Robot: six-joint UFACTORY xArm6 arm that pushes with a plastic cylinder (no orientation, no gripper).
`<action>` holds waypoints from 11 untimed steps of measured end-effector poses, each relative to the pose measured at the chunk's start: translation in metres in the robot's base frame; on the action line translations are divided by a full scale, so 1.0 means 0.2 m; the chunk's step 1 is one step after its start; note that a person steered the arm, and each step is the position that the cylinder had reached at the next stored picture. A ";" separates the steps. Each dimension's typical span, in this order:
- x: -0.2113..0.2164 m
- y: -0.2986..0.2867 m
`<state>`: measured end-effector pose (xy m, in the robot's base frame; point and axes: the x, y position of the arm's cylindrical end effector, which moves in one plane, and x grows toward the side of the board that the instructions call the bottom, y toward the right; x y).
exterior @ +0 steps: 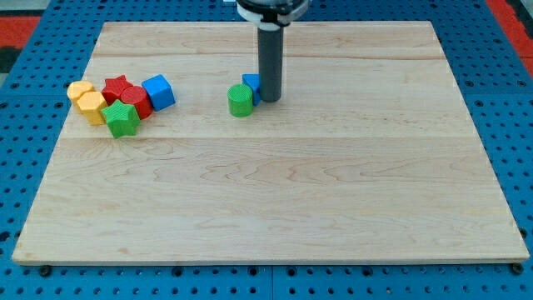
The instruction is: Push blue triangle towards top center of the board
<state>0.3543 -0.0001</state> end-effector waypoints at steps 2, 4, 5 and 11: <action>0.26 0.12; 0.11 -0.06; 0.04 -0.05; -0.39 -0.12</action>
<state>0.2760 -0.0244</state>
